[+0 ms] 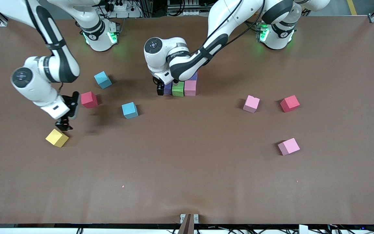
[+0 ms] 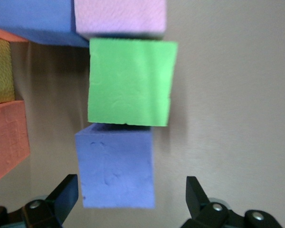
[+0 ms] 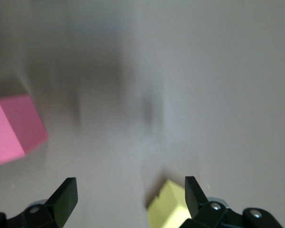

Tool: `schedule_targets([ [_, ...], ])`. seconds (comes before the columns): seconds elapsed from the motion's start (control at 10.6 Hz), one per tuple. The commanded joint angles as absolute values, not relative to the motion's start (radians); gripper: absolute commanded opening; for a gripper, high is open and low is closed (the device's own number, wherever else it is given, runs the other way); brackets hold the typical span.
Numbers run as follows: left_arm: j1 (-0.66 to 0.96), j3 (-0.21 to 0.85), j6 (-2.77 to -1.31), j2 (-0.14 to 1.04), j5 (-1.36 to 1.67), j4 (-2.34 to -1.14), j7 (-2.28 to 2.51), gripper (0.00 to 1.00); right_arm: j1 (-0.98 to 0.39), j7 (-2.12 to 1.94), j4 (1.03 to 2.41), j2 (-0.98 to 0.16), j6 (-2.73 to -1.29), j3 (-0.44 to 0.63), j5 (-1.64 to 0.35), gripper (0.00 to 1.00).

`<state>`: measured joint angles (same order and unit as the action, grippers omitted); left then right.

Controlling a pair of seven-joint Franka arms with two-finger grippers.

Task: Form number 2 with 11 blocks
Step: 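Place purple beside green with the left gripper while the right gripper grasps yellow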

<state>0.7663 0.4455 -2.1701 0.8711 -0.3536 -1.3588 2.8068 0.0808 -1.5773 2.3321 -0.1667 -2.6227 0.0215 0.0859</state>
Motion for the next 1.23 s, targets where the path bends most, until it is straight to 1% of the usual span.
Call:
schedule_targets([
  [0.0, 0.741, 0.453, -2.08, 0.767, -0.367, -1.387, 2.998, 1.0, 0.169, -1.536, 2.29, -0.181, -2.619, 0.012, 0.057, 1.0],
  [0.19, 0.654, 0.504, -2.036, 0.721, -0.354, -1.417, 2.865, 1.0, 0.207, -1.4, 2.216, -0.266, -2.617, 0.014, 0.052, 1.0],
  [0.28, 0.582, 0.543, -2.034, 0.686, -0.354, -1.469, 2.797, 1.0, 0.219, -1.353, 2.153, -0.326, -2.617, 0.014, 0.051, 1.0],
  [0.38, 0.487, 0.595, -2.037, 0.651, -0.354, -1.527, 2.708, 1.0, 0.245, -1.347, 2.088, -0.394, -2.611, 0.012, 0.051, 1.0],
  [0.47, 0.365, 0.667, -2.036, 0.625, -0.354, -1.575, 2.615, 1.0, 0.25, -1.348, 2.033, -0.431, -2.564, 0.012, 0.051, 1.0],
  [0.57, 0.241, 0.74, -2.036, 0.605, -0.356, -1.624, 2.518, 1.0, 0.25, -1.35, 1.992, -0.455, -2.521, 0.011, 0.049, 1.0],
  [0.66, 0.148, 0.782, -2.037, 0.591, -0.365, -1.667, 2.431, 1.0, 0.25, -1.351, 1.971, -0.471, -2.517, 0.011, 0.049, 1.0],
  [0.75, 0.076, 0.791, -2.037, 0.583, -0.365, -1.684, 2.324, 1.0, 0.253, -1.351, 1.961, -0.494, -2.517, 0.009, 0.043, 1.0],
  [0.94, -0.048, 0.793, -2.034, 0.581, -0.368, -1.701, 2.116, 1.0, 0.256, -1.358, 1.936, -0.546, -2.516, 0.008, -0.039, 1.0],
  [1.13, -0.176, 0.793, -2.034, 0.563, -0.37, -1.721, 1.925, 1.0, 0.245, -1.351, 1.937, -0.537, -2.488, 0.005, -0.058, 1.0],
])
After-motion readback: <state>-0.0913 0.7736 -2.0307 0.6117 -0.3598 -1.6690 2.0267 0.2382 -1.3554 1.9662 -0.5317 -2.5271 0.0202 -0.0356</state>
